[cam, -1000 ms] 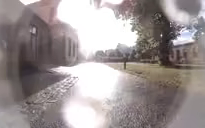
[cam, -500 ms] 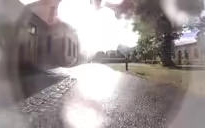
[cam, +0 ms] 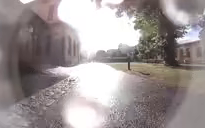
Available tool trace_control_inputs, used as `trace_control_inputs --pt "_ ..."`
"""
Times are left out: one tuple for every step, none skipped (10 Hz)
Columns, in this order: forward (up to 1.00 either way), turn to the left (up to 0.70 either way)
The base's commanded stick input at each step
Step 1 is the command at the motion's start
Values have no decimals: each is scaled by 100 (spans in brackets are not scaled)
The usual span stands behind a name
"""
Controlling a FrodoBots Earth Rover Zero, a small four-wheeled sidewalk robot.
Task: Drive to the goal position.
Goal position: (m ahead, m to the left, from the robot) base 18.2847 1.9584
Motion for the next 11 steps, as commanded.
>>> trace_control_inputs --pt "85 0" --pt "85 0" --pt "85 0" --pt "85 0" --pt "85 0" --pt "85 0" --pt "85 0" --pt "85 0" --pt "85 0" --pt "85 0" --pt "85 0"
